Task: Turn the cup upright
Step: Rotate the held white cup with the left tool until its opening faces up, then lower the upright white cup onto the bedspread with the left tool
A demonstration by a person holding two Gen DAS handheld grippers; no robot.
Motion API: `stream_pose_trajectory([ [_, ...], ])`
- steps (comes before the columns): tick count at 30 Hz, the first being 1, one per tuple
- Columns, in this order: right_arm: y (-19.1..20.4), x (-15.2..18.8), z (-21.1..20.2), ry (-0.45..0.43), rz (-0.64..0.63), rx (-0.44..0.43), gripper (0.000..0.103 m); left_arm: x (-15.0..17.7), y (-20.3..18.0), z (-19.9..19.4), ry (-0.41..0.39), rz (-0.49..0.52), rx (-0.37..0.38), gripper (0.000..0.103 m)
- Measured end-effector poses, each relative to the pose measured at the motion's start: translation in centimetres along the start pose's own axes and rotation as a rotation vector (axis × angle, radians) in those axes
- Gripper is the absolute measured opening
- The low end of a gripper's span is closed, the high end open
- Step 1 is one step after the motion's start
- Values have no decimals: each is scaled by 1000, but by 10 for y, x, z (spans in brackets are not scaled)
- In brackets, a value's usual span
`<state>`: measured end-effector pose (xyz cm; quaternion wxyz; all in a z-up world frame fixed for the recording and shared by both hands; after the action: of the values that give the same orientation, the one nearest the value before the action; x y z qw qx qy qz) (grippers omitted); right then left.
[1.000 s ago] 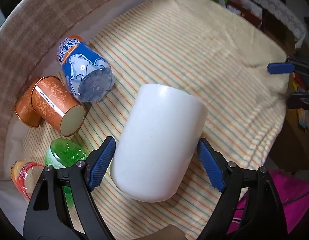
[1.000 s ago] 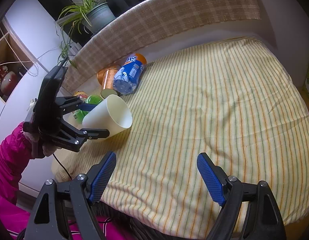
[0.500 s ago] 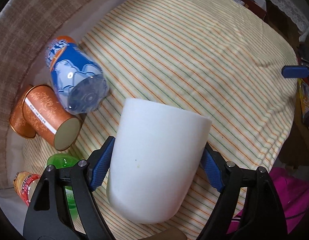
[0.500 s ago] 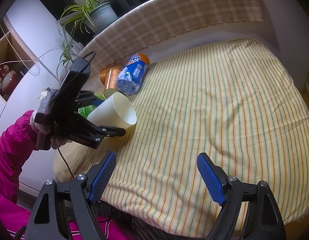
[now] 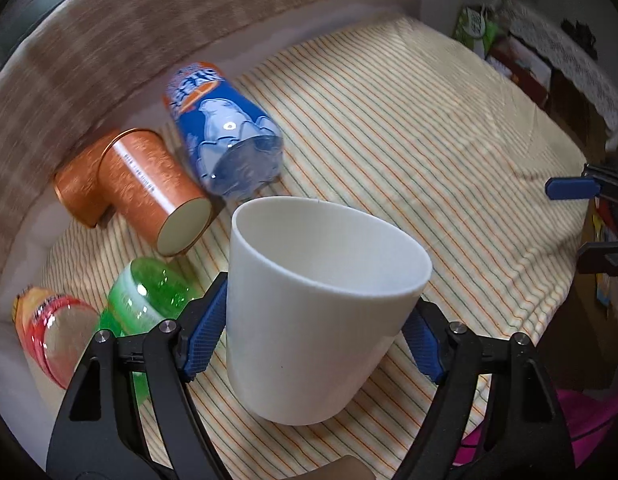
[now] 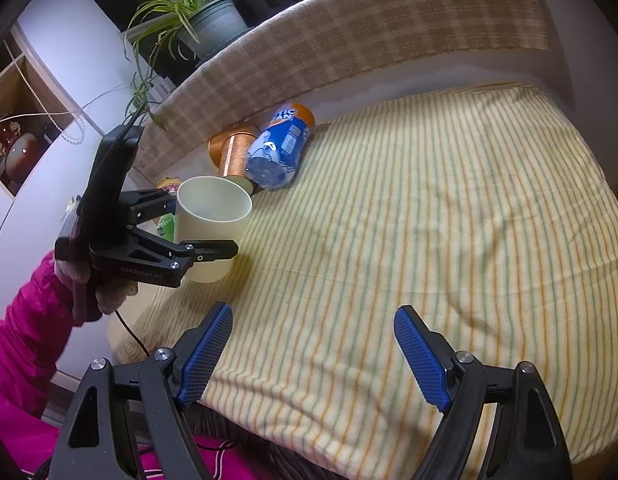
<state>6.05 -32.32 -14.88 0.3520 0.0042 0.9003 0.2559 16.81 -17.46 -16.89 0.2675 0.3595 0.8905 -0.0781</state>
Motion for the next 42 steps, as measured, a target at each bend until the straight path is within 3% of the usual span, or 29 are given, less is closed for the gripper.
stream_pose_trajectory([
  [15,29,-7,16,8,-57,-10,85,23,29,-34,-204,-202,-31,78],
  [24,36,-10,19,-22,-86,30,85,26,35,-45,-293,-305,-52,78],
  [42,36,-14,19,-85,-105,124,85,18,4,-29,-305,-295,-15,78],
])
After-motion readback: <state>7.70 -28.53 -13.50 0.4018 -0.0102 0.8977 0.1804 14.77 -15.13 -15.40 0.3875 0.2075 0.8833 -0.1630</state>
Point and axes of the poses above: each gripper's, at about its wrist camera, not at the fingertips, and z roughly the way its jaws point, y to its left, x to its underside, the point moved 6 cm from there along z, roughly the way its jaws point, and after that the axes turned 9 degrees about -y, right-handed, at the moved point
